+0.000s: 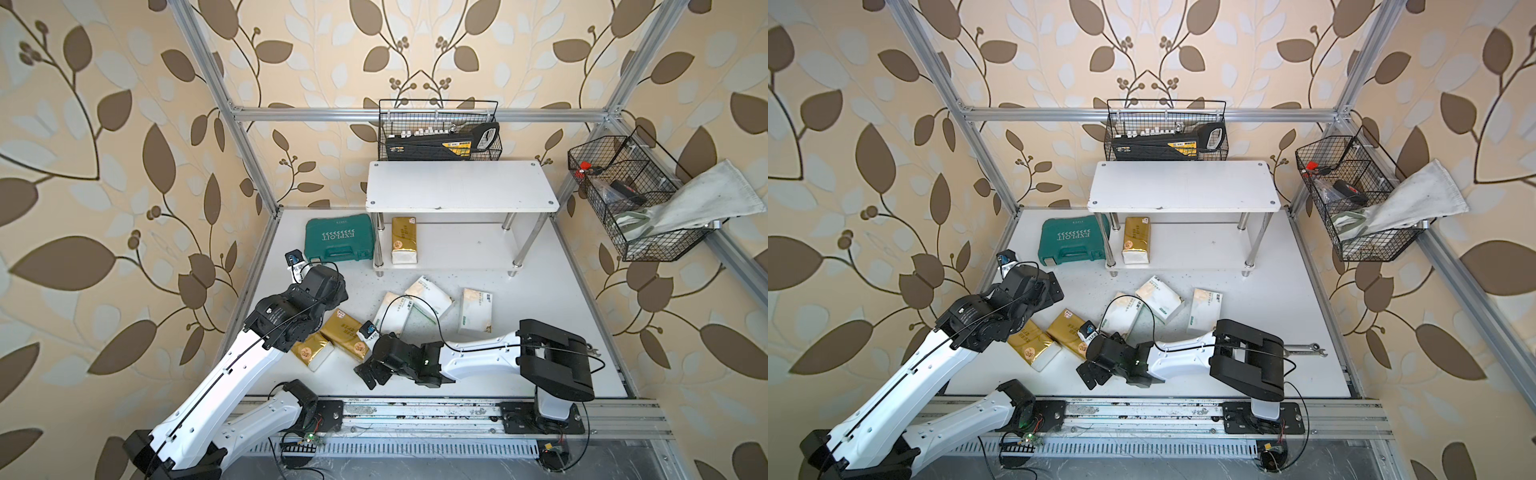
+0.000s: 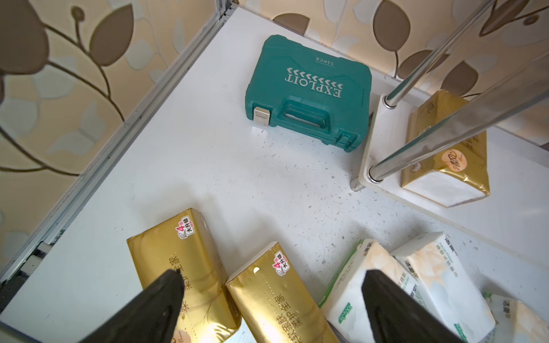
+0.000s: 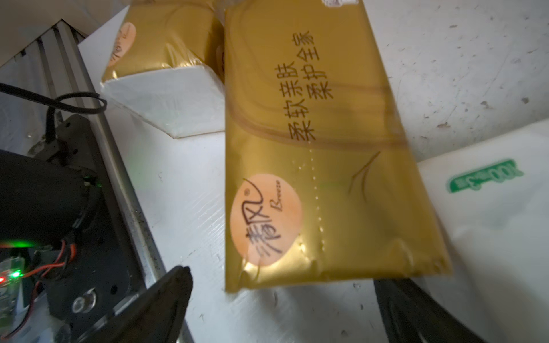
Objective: Place the tissue boxes on the shelf by color
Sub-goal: Move the box of tissues to the center of the board.
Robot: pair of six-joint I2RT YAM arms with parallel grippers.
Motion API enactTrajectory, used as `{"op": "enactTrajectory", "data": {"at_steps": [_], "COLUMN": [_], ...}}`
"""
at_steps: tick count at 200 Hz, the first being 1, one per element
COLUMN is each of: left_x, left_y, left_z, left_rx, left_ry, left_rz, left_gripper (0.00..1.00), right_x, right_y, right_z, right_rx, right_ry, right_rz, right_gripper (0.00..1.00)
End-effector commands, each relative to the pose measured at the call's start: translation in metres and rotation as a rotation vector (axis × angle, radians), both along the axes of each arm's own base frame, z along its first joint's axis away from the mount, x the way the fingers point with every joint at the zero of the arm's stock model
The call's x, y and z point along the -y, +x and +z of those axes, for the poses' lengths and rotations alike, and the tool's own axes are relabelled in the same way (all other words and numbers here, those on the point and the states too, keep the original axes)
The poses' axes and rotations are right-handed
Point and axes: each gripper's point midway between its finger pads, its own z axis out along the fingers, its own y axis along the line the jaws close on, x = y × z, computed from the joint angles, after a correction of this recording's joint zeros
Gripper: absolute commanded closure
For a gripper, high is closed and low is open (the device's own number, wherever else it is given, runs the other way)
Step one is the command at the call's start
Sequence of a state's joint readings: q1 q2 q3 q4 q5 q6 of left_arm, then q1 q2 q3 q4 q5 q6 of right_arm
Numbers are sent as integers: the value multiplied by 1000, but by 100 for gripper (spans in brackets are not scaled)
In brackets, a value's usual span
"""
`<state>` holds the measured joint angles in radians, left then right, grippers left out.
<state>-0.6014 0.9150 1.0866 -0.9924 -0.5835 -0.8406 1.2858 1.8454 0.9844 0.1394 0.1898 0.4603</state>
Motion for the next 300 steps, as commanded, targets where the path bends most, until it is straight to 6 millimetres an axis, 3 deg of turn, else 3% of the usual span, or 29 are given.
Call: {"op": "enactTrajectory", "data": {"at_steps": [1,28,51,85,156,224,300], "left_x": [10,11,11,13,13,17,20], "left_y": [9,10,12,14,14,16,19], "left_z": [18,15,14,15,16,13,7], "left_rx": [35,24,21,18,19,8,-17], "left_ry": [-49,-58,-61,-63,-67,-87,-87], "left_rz": [-66,-66,-61,-66,-70,-75,-77], "left_gripper": [1,1,1,1,1,1,1], "right_x": [-2,7,2,-14,-28,-16,-37], "right_y": [16,41,51,44,40,84,82], "right_z": [0,3,7,2,-8,-6,-14], "right_rx": [2,-11,-12,-37,-39,-4,-20], "right_ry": [15,36,36,26,-18,-21,-34], "right_rz": [-11,-43,-22,62,179,108,213], "right_gripper": [1,1,1,1,1,1,1]}}
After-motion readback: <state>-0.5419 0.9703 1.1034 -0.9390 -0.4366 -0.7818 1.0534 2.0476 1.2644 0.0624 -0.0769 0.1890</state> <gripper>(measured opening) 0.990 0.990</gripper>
